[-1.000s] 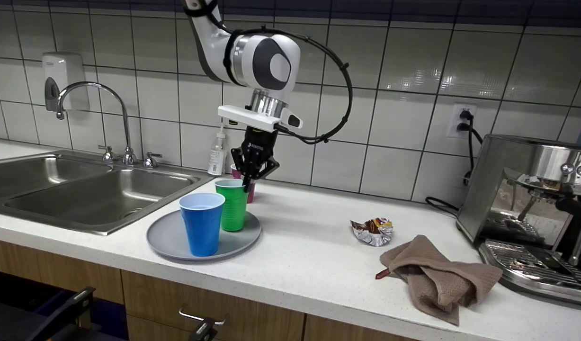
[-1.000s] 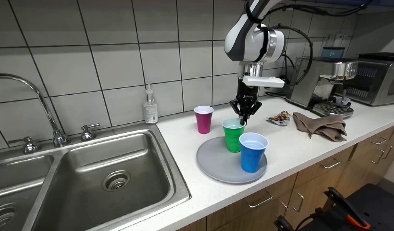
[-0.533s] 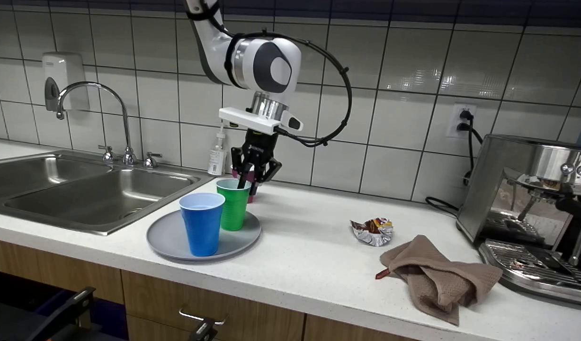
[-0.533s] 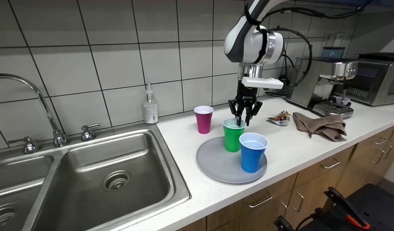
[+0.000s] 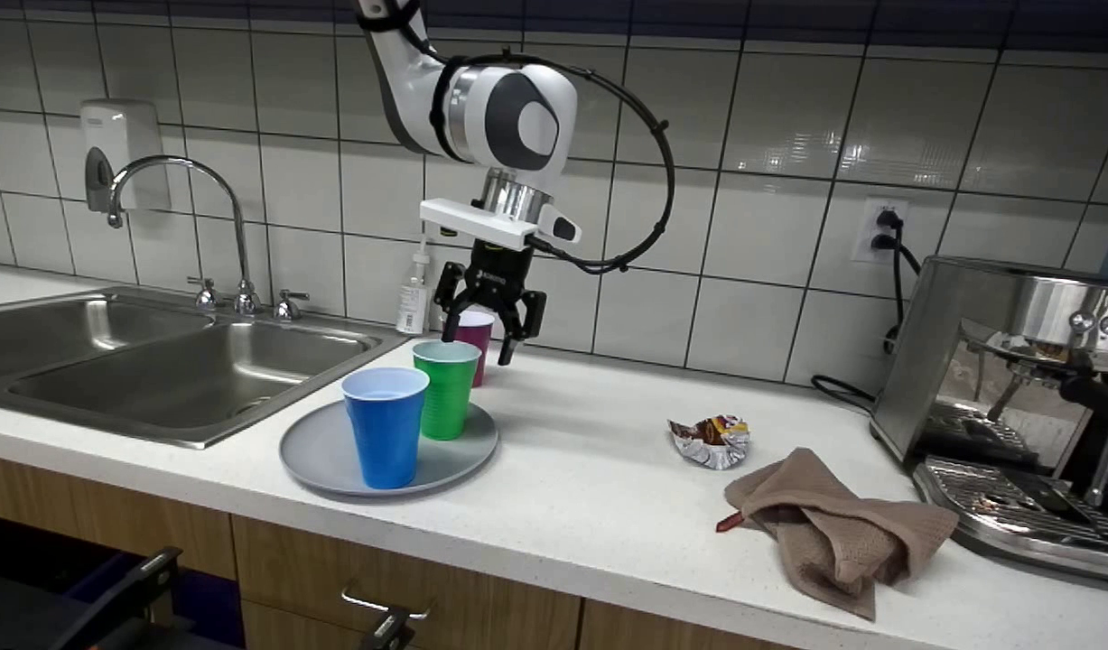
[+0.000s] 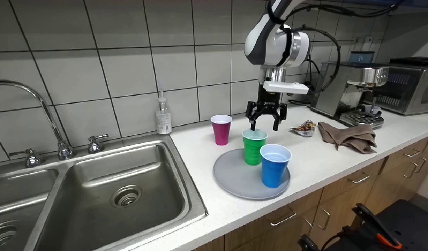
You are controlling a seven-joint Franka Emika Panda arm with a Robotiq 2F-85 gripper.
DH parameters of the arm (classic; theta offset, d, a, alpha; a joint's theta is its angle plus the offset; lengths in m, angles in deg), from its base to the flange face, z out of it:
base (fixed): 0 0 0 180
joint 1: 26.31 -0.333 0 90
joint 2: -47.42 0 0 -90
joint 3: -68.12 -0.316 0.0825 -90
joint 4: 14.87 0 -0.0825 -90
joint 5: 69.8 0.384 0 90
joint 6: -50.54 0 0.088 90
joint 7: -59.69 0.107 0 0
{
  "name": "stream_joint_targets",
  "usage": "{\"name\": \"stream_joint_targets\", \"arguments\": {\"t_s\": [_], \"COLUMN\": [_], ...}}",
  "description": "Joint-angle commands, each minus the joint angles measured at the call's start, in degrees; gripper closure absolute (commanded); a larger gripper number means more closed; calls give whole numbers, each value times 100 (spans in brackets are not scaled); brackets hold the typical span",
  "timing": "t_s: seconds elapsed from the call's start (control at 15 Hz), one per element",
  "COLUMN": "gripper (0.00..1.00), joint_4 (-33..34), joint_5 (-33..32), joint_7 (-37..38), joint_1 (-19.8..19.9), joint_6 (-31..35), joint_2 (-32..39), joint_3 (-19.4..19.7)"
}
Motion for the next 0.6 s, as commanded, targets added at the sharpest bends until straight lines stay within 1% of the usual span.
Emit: {"name": "stream_joint_targets", "arguments": {"t_s": [0.0,0.27,0.33,0.53], "gripper": [0,0,0,0], "joint_4": [-250,-371,-144,-158], "joint_5": [19,-184,-67,-70], "joint_7": [-57,11,6,6], "joint_1": [93,39,47,46], "joint_6": [-41,-102,-20,-16], "joint_2": [-429,-707,-372,-381], "joint_3": [-46,11,-28,-28]}}
